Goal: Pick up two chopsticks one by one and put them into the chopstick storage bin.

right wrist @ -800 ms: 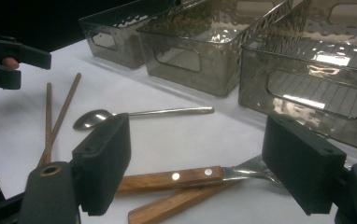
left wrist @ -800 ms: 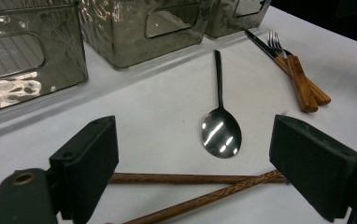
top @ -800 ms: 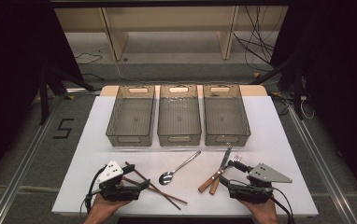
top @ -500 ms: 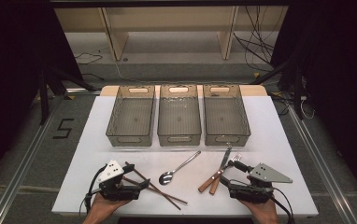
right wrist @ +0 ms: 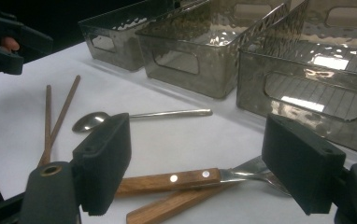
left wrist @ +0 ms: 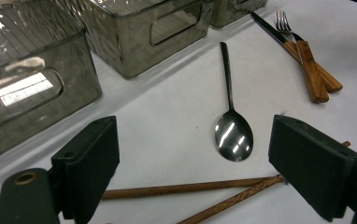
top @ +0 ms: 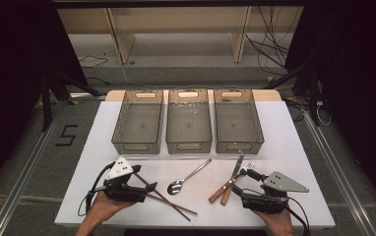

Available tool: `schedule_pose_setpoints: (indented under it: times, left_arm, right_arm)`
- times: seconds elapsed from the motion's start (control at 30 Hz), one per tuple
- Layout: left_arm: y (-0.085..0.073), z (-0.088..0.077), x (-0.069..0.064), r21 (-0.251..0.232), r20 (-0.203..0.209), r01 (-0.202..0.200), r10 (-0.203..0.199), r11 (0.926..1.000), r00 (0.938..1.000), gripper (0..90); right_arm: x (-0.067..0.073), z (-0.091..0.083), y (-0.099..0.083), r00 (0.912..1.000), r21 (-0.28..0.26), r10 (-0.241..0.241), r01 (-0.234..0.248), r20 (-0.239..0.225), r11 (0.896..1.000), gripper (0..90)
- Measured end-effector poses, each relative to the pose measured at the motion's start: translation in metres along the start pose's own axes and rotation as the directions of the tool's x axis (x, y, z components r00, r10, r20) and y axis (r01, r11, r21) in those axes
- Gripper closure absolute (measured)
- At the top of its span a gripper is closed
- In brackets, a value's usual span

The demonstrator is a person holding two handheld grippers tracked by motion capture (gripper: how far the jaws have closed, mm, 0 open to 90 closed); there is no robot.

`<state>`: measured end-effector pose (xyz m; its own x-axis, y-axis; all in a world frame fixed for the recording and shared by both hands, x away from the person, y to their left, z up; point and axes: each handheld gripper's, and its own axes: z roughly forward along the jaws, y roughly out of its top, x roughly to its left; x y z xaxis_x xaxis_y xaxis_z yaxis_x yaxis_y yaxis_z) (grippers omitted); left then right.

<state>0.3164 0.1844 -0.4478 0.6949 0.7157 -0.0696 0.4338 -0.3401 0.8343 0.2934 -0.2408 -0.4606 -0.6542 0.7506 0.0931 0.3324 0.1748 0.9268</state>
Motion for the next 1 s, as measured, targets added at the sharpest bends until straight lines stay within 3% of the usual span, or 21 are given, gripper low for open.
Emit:
schedule_pose_setpoints:
  times: [0.17, 0.33, 0.6, 0.73, 0.8, 0.87, 0.93, 0.97, 1.0]
  left_arm:
    - [0.016, 0.002, -0.001, 0.037, -0.001, -0.049, 0.049, 0.9981, 0.9988, 16.1]
    - [0.029, 0.011, 0.000, 0.069, 0.014, -0.074, 0.073, 0.9948, 0.9972, 16.3]
    - [0.049, 0.030, -0.004, 0.147, 0.025, -0.150, 0.148, 0.9777, 0.9887, 16.4]
    - [0.056, 0.032, -0.005, 0.148, 0.047, -0.156, 0.151, 0.9766, 0.9874, 16.6]
    - [0.057, 0.032, -0.005, 0.166, 0.045, -0.175, 0.169, 0.9705, 0.9845, 16.6]
    - [0.057, 0.031, -0.004, 0.162, 0.050, -0.177, 0.171, 0.9708, 0.9840, 16.7]
    - [0.057, 0.029, -0.004, 0.181, 0.061, -0.189, 0.181, 0.9652, 0.9816, 17.0]
    - [0.056, 0.027, -0.004, 0.196, 0.062, -0.207, 0.199, 0.9585, 0.9781, 17.0]
    - [0.055, 0.026, -0.003, 0.200, 0.067, -0.207, 0.198, 0.9575, 0.9780, 17.0]
  right_arm:
    - [0.000, 0.000, 0.000, 1.0000, -0.002, 0.001, -0.001, -0.002, 1.000, 24.9]
    - [0.000, -0.001, 0.000, 1.0000, -0.006, -0.001, 0.001, -0.007, 1.000, 24.9]
    - [-0.001, 0.000, 0.001, 1.0000, -0.005, 0.005, -0.005, -0.008, 1.000, 25.1]
    - [-0.002, 0.000, 0.000, 0.9999, -0.002, 0.004, -0.004, -0.010, 1.000, 25.0]
    - [-0.002, 0.000, 0.001, 0.9999, -0.002, 0.005, -0.005, -0.011, 1.000, 25.0]
    - [-0.001, 0.000, 0.001, 0.9999, -0.005, 0.005, -0.005, -0.012, 1.000, 25.0]
    - [-0.001, 0.000, 0.001, 0.9999, -0.004, 0.001, -0.001, -0.015, 1.000, 25.0]
    - [-0.001, 0.000, 0.001, 0.9999, -0.004, 0.001, -0.001, -0.015, 1.000, 25.0]
    - [-0.001, 0.000, 0.001, 0.9999, -0.003, -0.001, 0.001, -0.017, 1.000, 25.0]
